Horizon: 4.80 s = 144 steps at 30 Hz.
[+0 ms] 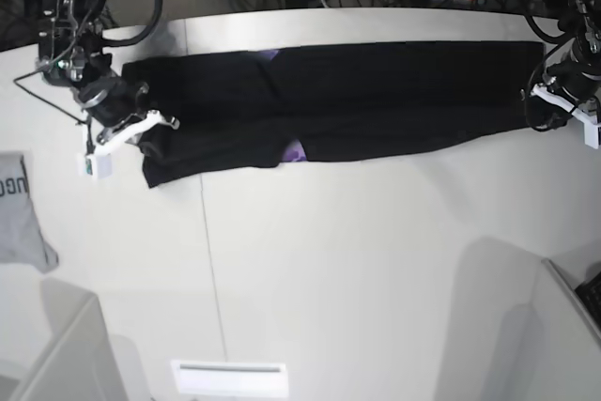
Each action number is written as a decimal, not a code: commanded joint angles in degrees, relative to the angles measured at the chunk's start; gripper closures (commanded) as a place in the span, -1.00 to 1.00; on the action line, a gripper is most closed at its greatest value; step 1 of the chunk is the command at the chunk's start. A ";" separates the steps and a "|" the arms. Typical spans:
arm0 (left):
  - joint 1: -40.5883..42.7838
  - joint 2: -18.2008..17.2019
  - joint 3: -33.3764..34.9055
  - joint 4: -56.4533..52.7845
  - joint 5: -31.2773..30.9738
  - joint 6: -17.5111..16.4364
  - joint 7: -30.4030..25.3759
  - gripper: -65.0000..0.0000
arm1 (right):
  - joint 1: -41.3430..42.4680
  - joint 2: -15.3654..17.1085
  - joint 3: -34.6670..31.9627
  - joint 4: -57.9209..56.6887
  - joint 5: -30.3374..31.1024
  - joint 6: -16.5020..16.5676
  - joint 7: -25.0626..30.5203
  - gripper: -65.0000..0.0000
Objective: Fold the T-shirt properly
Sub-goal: 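Lay the hem onto the collar edge, folding the shirt in half, then straighten the folded edge with both grippers, then open the left gripper, then move the left gripper to the strip's end and grasp it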
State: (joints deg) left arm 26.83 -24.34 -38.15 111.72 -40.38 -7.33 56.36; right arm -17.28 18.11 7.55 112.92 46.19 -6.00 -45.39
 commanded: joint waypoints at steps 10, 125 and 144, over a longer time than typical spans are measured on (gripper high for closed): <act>3.81 -2.17 -0.40 0.94 0.07 0.17 -1.11 1.00 | -1.76 0.75 3.75 2.37 5.63 0.42 0.95 1.00; 4.34 6.71 -5.85 2.17 2.09 -11.17 -1.46 1.00 | 11.08 2.42 -2.85 -12.48 -7.91 6.04 4.55 1.00; 8.99 15.33 5.76 -3.02 15.28 -19.52 -1.54 1.00 | 10.38 -0.48 -2.94 -13.45 -7.91 6.04 4.46 1.00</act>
State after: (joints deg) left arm 35.11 -8.16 -31.70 107.59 -24.58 -26.92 55.53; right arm -7.64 16.88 4.27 98.50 38.06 -0.14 -42.04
